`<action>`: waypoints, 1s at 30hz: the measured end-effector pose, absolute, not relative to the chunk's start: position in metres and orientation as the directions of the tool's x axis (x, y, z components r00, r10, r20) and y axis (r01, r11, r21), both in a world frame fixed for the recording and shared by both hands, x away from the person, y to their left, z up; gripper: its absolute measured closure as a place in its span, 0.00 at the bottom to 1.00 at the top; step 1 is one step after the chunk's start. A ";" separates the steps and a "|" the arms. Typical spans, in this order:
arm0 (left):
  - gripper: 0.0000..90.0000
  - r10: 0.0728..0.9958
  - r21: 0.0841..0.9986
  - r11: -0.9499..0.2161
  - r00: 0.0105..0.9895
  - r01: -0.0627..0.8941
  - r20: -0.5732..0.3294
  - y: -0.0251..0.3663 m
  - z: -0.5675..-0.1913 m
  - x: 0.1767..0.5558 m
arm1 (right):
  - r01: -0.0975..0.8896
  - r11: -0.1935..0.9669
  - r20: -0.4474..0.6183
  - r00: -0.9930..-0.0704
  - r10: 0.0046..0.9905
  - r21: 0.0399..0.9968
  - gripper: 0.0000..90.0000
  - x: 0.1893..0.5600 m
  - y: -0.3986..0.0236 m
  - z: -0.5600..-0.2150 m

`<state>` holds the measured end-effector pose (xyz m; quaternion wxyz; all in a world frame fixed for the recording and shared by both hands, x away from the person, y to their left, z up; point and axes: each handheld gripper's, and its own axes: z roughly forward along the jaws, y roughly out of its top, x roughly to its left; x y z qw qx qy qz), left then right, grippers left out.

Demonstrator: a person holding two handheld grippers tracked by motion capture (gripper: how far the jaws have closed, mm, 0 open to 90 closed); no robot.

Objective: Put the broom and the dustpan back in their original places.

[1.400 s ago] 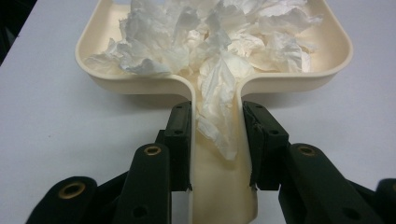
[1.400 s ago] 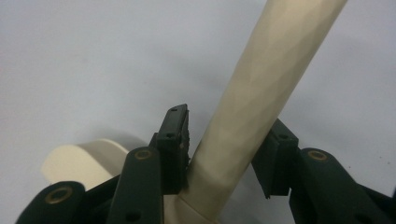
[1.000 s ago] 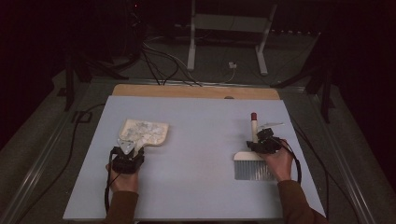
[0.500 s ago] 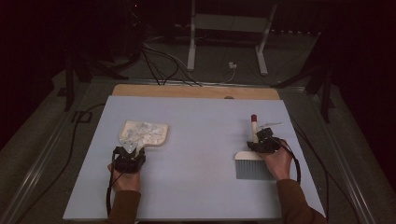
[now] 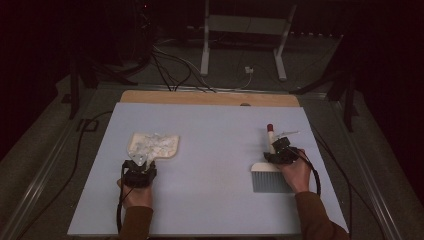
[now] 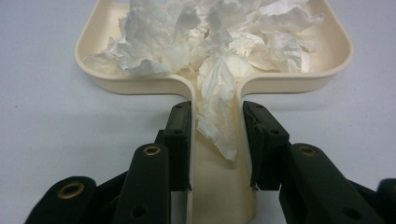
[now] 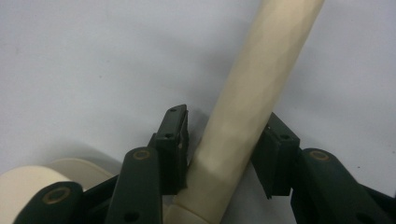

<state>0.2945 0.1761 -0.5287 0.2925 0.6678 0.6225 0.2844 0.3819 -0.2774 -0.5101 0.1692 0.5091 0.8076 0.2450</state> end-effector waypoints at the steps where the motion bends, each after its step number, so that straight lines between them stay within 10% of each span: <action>1: 0.73 0.998 0.744 -0.053 0.062 0.666 0.016 0.176 -0.529 0.294 | 0.739 0.360 -0.025 -0.422 0.906 0.569 0.64 0.382 -0.278 -0.510; 30: 0.17 0.979 0.872 -0.052 0.199 0.487 -0.053 0.203 -0.480 0.282 | 0.583 0.225 0.056 -0.425 0.904 0.781 0.05 0.349 -0.277 -0.481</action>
